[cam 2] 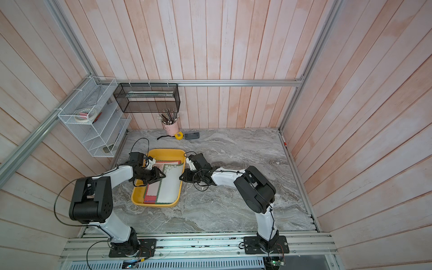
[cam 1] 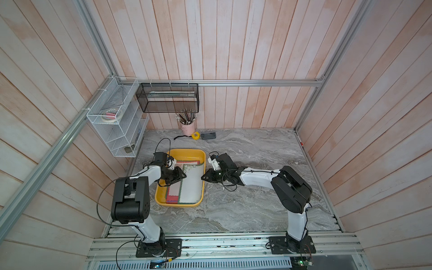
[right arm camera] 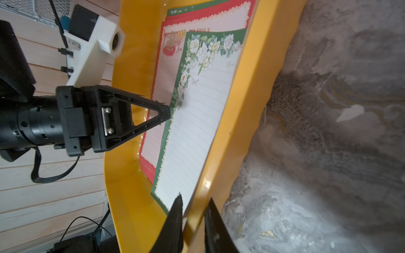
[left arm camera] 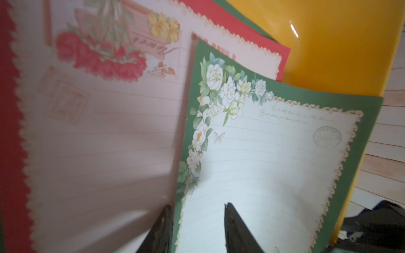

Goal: Take out the stationery paper from the storage box
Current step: Pick up the stationery paper from the storage box.

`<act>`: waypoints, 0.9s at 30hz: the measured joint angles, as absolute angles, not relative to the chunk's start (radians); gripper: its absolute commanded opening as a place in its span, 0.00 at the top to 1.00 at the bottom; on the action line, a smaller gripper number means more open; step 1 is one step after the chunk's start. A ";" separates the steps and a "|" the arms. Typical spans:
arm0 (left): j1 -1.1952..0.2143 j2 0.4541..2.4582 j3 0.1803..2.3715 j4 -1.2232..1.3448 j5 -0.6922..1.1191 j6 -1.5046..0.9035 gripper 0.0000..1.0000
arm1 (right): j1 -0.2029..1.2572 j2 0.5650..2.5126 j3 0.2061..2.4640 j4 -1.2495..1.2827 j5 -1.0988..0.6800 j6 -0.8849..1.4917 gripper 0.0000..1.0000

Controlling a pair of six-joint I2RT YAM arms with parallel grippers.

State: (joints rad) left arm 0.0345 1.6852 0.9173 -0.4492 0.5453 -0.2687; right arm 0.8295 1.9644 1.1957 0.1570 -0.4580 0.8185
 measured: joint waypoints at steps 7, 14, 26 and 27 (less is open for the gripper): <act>0.035 1.684 0.917 -0.448 0.570 -0.266 0.69 | 0.830 1.966 1.196 0.158 -0.462 0.818 0.79; 0.016 1.654 0.914 -0.448 0.587 -0.262 0.69 | 0.829 1.966 1.196 0.158 -0.463 0.818 0.79; 0.005 1.695 0.915 -0.467 0.545 -0.234 0.68 | 0.828 1.967 1.196 0.158 -0.470 0.818 0.80; 0.005 1.696 0.916 -0.467 0.546 -0.232 0.68 | 0.828 1.967 1.196 0.159 -0.471 0.818 0.79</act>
